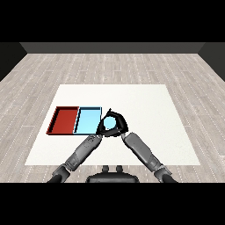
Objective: Pick the blue can and put it in the blue box
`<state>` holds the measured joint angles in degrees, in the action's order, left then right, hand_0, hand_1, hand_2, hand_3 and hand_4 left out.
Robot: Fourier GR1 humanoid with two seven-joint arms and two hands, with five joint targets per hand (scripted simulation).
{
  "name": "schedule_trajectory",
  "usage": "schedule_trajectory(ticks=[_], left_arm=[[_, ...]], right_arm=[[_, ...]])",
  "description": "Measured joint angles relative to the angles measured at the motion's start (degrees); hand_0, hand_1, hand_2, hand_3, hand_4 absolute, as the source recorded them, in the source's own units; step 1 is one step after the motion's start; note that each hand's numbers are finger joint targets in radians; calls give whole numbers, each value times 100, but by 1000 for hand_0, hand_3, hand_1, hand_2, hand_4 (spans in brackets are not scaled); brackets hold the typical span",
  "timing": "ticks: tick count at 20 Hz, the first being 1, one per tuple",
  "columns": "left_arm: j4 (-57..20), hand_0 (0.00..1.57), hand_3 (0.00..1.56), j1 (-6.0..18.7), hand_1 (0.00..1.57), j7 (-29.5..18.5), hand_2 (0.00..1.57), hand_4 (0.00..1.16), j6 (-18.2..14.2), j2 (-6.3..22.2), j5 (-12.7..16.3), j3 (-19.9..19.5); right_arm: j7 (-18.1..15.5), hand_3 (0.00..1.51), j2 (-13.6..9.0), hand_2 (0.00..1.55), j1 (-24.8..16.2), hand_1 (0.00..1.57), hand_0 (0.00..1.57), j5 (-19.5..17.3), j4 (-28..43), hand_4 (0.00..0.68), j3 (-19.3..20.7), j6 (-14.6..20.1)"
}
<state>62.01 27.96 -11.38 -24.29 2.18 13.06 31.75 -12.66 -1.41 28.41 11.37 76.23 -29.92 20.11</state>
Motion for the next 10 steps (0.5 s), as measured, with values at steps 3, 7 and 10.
schedule_trajectory(ticks=[3,7,10], left_arm=[[94,776,205,-7,776,108,789,641,-215,-18,244,22],[25,695,556,39,695,-38,776,656,-287,-43,256,55],[-196,918,639,207,918,-212,890,623,-318,-49,560,88]], right_arm=[[-94,1408,8,1461,147,1483,1483,156,-181,587,80,-71],[-18,1399,8,1452,114,1477,1477,145,-93,592,134,-156],[139,1403,-13,1452,109,1467,1467,33,93,578,102,-49]])
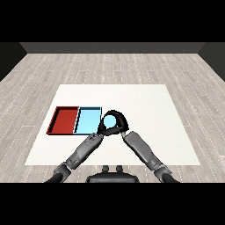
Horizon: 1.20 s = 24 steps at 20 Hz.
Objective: Pick the blue can and put it in the blue box
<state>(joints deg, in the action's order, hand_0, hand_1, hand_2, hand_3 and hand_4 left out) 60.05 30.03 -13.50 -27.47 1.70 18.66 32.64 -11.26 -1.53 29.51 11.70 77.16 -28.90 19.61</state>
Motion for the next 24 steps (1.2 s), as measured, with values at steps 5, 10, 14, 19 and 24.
schedule_trajectory(ticks=[5,10,14,19,24], left_arm=[[13,1571,1471,-139,1571,-242,1571,702,-99,-102,171,-135],[-5,1571,1468,-136,1571,-870,1552,1044,-356,-140,322,-148],[5,1571,1473,-82,1571,-1066,1549,1097,-485,-111,416,-132],[-90,1571,1470,-15,1571,-1315,1571,1144,-573,-133,461,-128],[-232,1571,1481,-33,1571,-1528,1571,1140,-556,-111,304,-249]], right_arm=[[-55,1121,69,1249,-135,1178,1178,138,81,408,140,-150],[193,0,98,0,-225,0,0,57,150,0,239,-223],[324,0,110,0,-250,0,0,-26,232,0,209,-190],[224,0,130,0,-272,0,0,-158,182,0,422,-145],[197,0,61,0,-505,0,0,-64,499,0,723,-292]])
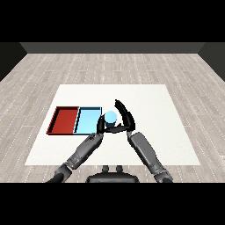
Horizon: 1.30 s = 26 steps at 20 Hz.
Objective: Pick the blue can and put it in the blue box
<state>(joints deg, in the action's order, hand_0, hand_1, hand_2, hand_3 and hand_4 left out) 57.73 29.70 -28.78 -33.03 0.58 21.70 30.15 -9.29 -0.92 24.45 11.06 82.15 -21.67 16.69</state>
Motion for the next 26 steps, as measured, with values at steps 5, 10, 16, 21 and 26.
schedule_trajectory(ticks=[5,10,16,21,26], left_arm=[[-103,1571,1470,28,1571,-10,1571,1125,-47,-11,-167,-126],[-205,1571,1473,-20,1571,-40,1562,1148,37,328,-302,-477],[-506,1532,1486,240,1532,425,1537,1128,-10,913,-395,-980],[-1402,1571,1474,610,1571,874,1553,1075,74,1347,-523,-1274],[-2606,1571,1486,1081,1571,1093,1560,1049,432,1532,-663,-1482]], right_arm=[[-6,0,-128,0,-312,0,0,226,483,0,280,-444],[-161,0,-573,0,-975,0,0,463,1232,0,603,-860],[-224,0,-799,0,-1572,0,0,550,1970,0,968,-844],[-258,0,-850,0,-1650,0,0,704,1992,0,1277,-897],[-427,0,-831,0,-1689,0,0,884,1712,0,1470,-1133]])
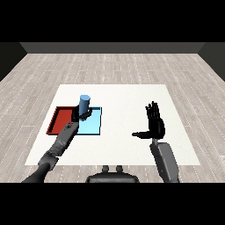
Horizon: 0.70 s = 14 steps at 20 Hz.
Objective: Pick the blue can and put it in the blue box
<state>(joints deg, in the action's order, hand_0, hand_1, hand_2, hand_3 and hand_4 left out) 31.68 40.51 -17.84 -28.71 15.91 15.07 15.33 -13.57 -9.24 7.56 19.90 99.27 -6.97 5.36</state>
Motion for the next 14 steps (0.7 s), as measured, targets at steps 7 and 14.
schedule_trajectory(ticks=[7,14], left_arm=[[-1667,1571,1443,617,1571,180,1545,964,15,-405,-326,-38],[-2498,1093,958,605,1093,106,1089,510,-9,-674,-116,-475]], right_arm=[[-322,0,184,0,186,0,0,94,-714,0,210,-127],[-164,0,92,0,293,0,0,194,-774,0,413,-160]])
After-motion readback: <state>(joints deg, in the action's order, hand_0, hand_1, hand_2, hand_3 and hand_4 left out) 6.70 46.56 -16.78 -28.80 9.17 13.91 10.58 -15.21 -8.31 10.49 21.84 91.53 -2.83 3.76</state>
